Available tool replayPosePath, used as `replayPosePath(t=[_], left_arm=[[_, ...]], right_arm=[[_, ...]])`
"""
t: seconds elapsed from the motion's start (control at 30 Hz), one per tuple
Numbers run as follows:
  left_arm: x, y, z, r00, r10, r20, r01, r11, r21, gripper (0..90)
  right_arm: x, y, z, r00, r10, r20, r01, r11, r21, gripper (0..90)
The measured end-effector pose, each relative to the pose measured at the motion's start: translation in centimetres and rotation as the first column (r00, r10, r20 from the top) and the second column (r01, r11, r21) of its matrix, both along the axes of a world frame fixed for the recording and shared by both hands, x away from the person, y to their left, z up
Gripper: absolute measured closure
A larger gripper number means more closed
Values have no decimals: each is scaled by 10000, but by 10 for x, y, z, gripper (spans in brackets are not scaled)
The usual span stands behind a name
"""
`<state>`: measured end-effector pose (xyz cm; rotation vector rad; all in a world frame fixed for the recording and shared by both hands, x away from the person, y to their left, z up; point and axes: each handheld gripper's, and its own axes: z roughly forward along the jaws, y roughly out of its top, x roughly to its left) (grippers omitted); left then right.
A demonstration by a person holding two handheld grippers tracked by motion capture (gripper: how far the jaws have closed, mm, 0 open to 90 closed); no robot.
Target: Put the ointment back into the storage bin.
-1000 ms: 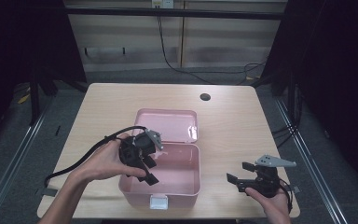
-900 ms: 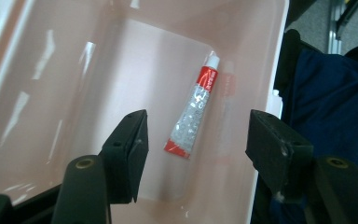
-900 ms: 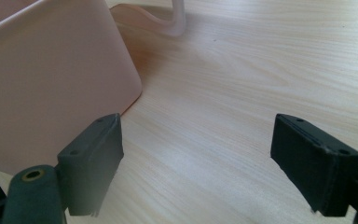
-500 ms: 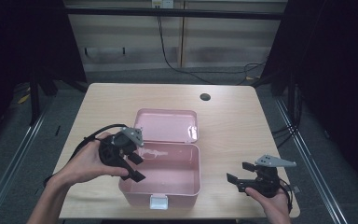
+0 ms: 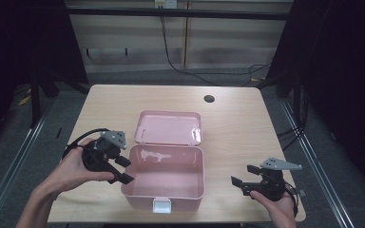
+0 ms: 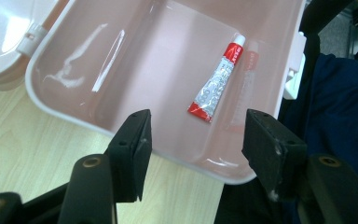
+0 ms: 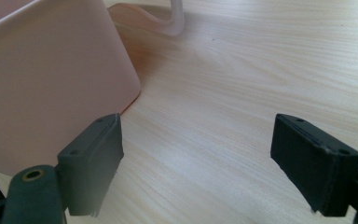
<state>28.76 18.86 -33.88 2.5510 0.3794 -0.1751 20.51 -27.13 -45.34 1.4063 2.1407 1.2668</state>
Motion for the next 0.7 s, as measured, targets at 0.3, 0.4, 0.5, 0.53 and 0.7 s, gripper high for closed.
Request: replayPosePath(t=[0.3,0.4,0.5,0.53,0.7], left_arm=[[-10,28,-9,9980,616,103,-616,9981,7,403],[-11,38,-13,9975,685,162,-683,9976,-81,403],[-13,48,-18,9946,989,308,-982,9949,-232,403],[-13,50,-19,9951,934,325,-926,9954,-246,403],[-16,62,-36,9933,1133,217,-1122,9927,-442,402]], right_arm=[[0,0,0,10000,-31,-25,31,10000,4,164],[0,0,0,10000,-45,-35,45,10000,-13,164],[0,0,0,10000,-55,-33,55,10000,-16,164],[0,0,0,10000,-67,-49,67,10000,-15,164],[0,2,-1,9999,0,-119,-1,10000,-75,165]])
